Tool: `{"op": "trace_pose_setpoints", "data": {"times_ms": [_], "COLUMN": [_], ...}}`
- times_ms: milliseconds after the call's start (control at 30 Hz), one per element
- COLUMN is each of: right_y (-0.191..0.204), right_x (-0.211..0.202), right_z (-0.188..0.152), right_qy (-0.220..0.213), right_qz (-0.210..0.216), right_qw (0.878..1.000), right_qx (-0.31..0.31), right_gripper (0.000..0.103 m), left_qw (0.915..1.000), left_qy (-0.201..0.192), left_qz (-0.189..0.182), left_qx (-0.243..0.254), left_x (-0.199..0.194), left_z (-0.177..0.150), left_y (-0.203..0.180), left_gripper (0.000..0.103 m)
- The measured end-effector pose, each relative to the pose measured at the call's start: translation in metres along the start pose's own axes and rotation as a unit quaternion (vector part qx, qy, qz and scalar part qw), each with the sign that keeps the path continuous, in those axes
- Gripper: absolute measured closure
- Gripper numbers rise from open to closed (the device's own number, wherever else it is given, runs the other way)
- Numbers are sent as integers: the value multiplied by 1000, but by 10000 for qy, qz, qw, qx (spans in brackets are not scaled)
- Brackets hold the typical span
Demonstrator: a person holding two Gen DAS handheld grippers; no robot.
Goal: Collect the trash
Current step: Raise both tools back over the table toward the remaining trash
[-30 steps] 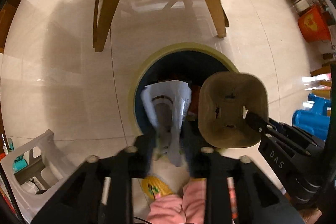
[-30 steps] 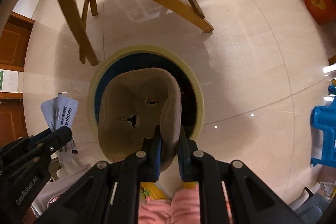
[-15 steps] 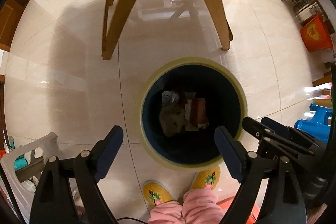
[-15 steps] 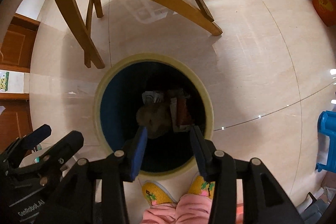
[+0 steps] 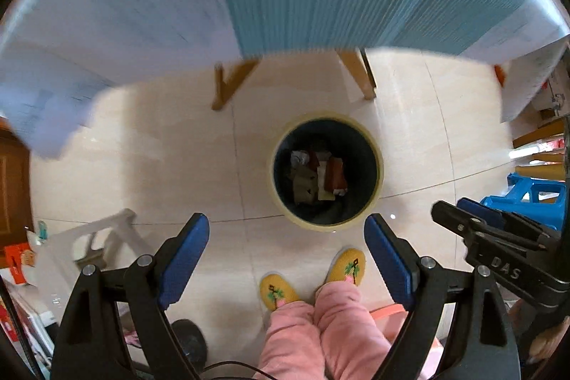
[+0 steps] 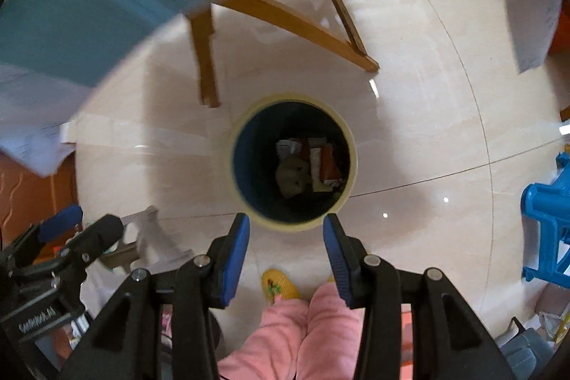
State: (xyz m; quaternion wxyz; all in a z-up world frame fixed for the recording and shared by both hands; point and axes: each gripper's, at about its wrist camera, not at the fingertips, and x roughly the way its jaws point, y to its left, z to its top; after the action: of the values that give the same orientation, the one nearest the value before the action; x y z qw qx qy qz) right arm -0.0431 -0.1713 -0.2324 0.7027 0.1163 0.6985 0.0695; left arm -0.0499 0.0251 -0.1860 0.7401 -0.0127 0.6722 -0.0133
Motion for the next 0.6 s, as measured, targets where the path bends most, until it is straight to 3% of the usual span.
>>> {"op": "trace_pose_setpoints", "data": {"times_ms": [167, 233, 267, 433, 600], "right_y": [21, 28, 33, 49, 62], "right_x": [-82, -113, -133, -203, -265], "right_z": [-7, -8, -7, 0, 11], "right_qy": [-196, -324, -440, -983, -1713], "right_qz": [434, 582, 660, 827, 970], "right_qw": [9988, 9975, 9964, 9900, 9756], "right_qx": [-147, -230, -285, -589, -976], "right_gripper": [59, 53, 49, 48, 48], "left_qw": [9987, 9974, 9971, 9928, 9822], "left_qy": [-440, -589, -624, -971, -1673], "left_qz": [159, 229, 211, 174, 244], "left_qx": [-224, -354, -392, -683, -821], "left_x": [-92, -129, -141, -214, -282], "left_z": [3, 4, 5, 7, 5], "left_y": [17, 25, 28, 45, 45], "left_gripper": [16, 16, 16, 16, 16]}}
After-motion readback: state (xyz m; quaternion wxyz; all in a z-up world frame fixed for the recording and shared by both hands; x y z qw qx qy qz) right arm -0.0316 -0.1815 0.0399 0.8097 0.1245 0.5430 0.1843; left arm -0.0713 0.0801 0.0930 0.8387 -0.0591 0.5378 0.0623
